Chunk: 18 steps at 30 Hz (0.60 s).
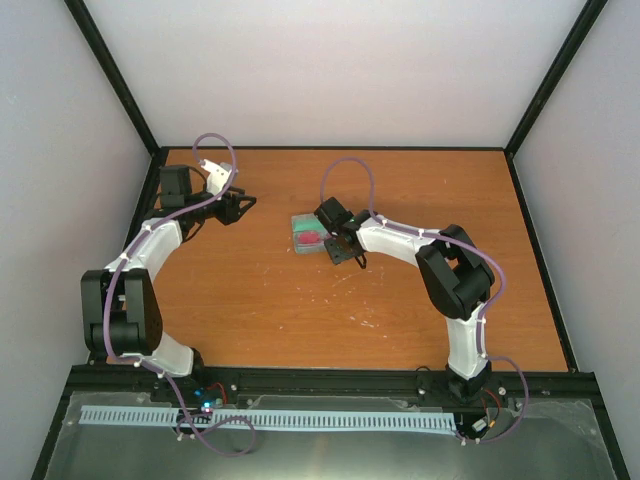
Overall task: Organize the sunglasses
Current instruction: Adjust the sunglasses in the sunglasses case.
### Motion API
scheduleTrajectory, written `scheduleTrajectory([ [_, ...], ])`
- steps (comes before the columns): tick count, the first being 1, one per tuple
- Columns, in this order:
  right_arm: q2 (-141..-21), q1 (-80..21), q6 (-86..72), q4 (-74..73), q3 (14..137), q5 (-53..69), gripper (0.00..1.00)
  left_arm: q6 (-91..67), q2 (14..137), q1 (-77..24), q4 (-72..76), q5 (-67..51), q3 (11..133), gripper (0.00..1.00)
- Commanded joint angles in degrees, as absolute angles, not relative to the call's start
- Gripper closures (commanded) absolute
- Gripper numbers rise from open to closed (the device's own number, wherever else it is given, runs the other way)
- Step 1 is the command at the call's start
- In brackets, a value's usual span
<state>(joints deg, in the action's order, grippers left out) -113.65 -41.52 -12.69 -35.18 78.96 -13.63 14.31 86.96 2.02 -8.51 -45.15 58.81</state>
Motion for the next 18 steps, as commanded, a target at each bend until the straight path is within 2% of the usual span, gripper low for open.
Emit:
scheduleTrajectory([
  [1, -115.1, -41.7, -12.4, -36.0, 80.4, -17.4, 0.40, 15.5, 87.1, 1.8, -7.5, -45.1, 59.0, 0.52],
  [18, -114.2, -40.5, -14.9, -34.0, 80.7, -20.6, 0.41, 15.0, 87.1, 1.8, -7.4, -44.8, 59.1, 0.52],
])
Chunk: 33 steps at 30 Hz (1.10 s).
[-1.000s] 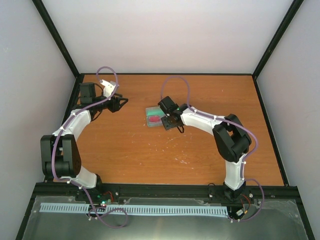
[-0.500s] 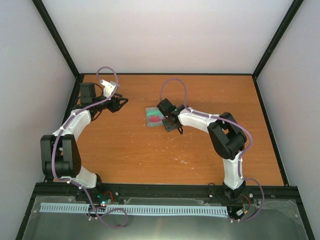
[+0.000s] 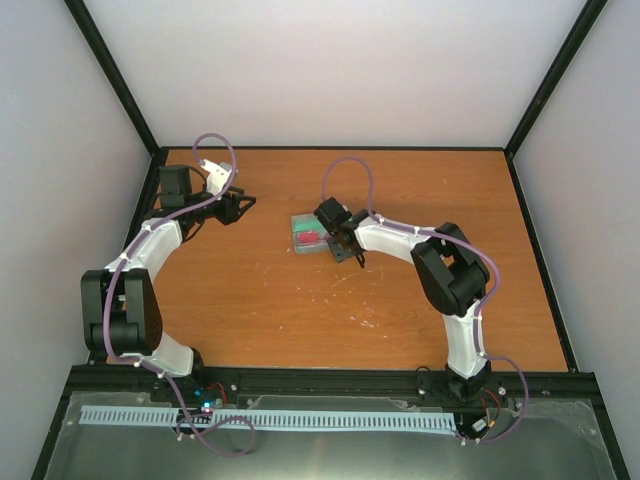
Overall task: Organize the sunglasses
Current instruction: Adjust the sunglasses in the sunglasses case.
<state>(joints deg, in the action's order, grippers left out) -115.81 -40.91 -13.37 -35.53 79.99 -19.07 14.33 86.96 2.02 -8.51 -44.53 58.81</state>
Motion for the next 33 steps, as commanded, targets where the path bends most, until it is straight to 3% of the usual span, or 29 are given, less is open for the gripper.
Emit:
scheduleTrajectory([
  [1, -114.2, -40.3, -14.9, -33.8, 80.7, -20.5, 0.41, 15.0, 87.2, 1.8, -7.4, -44.9, 59.2, 0.52],
  [15, -116.3, -38.0, -17.1, -34.9, 83.4, -19.2, 0.42, 14.9, 87.1, 1.8, -7.3, -44.9, 59.1, 0.52],
  [30, -106.8, -38.1, -17.5, -28.1, 76.7, -14.9, 0.42, 15.2, 87.2, 1.8, -7.5, -45.2, 60.0, 0.52],
  [31, -106.6, -38.1, -17.6, -27.8, 76.3, -14.8, 0.43, 15.1, 87.2, 1.8, -7.5, -45.3, 59.9, 0.52],
  [33, -107.3, -38.1, -17.6, -27.7, 76.6, -14.0, 0.54, 15.0, 87.3, 1.8, -7.4, -45.4, 59.8, 0.52],
])
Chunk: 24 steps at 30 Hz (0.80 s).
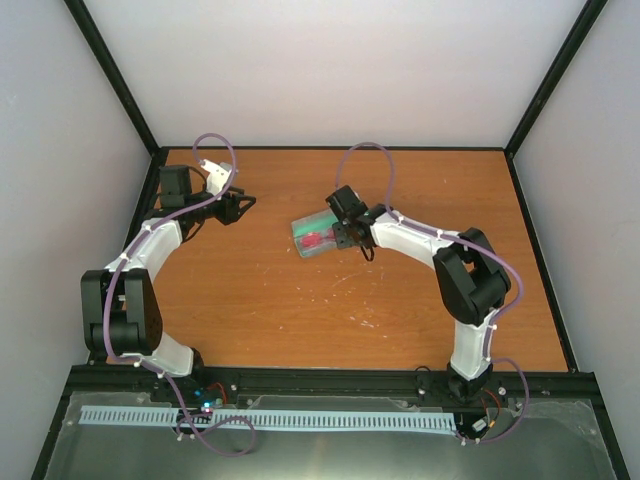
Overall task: Organize the sunglasses
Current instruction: Adjust the sunglasses in the sunglasses case.
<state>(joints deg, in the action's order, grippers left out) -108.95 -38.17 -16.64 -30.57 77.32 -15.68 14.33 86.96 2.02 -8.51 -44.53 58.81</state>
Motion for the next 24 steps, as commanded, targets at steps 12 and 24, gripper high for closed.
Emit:
scheduleTrajectory([
  [12, -112.3, -38.1, -17.1, -26.7, 79.3, -9.3, 0.86, 15.0, 86.9, 1.8, -7.6, -44.9, 59.5, 0.52],
  [24, -114.9, -38.1, -17.5, -25.0, 81.7, -7.9, 0.85, 15.2, 87.1, 1.8, -7.6, -44.2, 59.5, 0.52],
])
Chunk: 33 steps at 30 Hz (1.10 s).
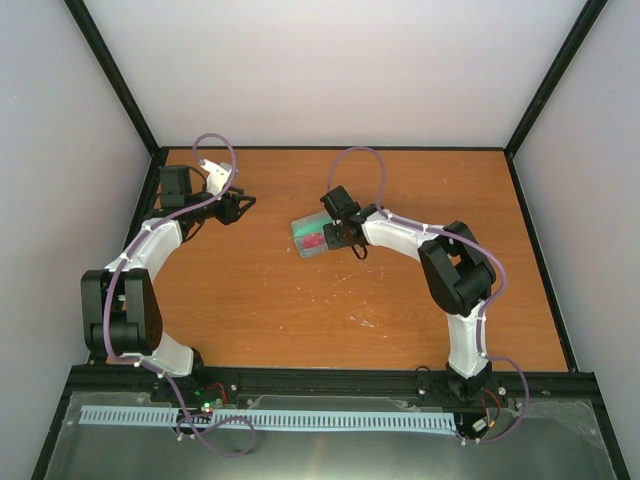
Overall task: Organize the sunglasses
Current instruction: Adjust the sunglasses in the sunglasses case.
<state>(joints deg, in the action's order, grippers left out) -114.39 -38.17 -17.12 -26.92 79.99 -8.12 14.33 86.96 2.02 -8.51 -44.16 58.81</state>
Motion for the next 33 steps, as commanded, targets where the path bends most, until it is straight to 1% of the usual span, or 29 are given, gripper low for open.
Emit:
scheduleTrajectory([
  [1, -115.1, -38.1, -17.5, -24.9, 81.9, -7.8, 0.85, 15.1, 87.2, 1.8, -7.6, -44.3, 59.5, 0.52],
  [19, -122.6, -38.1, -17.2, -26.6, 85.3, -5.4, 0.85, 14.5, 87.9, 1.8, -7.3, -44.1, 59.6, 0.52],
  [25, -121.4, -38.0, -18.0, -25.8, 83.0, -6.0, 0.86, 14.3, 87.9, 1.8, -7.2, -44.2, 59.6, 0.52],
  [29, -117.9, -38.0, -17.6, -24.6, 82.4, -8.6, 0.80, 14.3, 88.1, 1.8, -7.0, -44.3, 60.0, 0.52],
  [30, -117.1, -37.9, -17.4, -24.6, 82.6, -9.0, 0.76, 14.3, 88.2, 1.8, -6.9, -44.3, 60.1, 0.50],
  [31, -116.3, -37.9, -17.4, -24.6, 82.9, -9.5, 0.72, 14.4, 88.3, 1.8, -6.9, -44.3, 60.3, 0.46],
  [33, -114.3, -37.9, -17.3, -24.2, 83.1, -10.6, 0.68, 14.6, 88.5, 1.8, -7.0, -44.5, 61.0, 0.41],
])
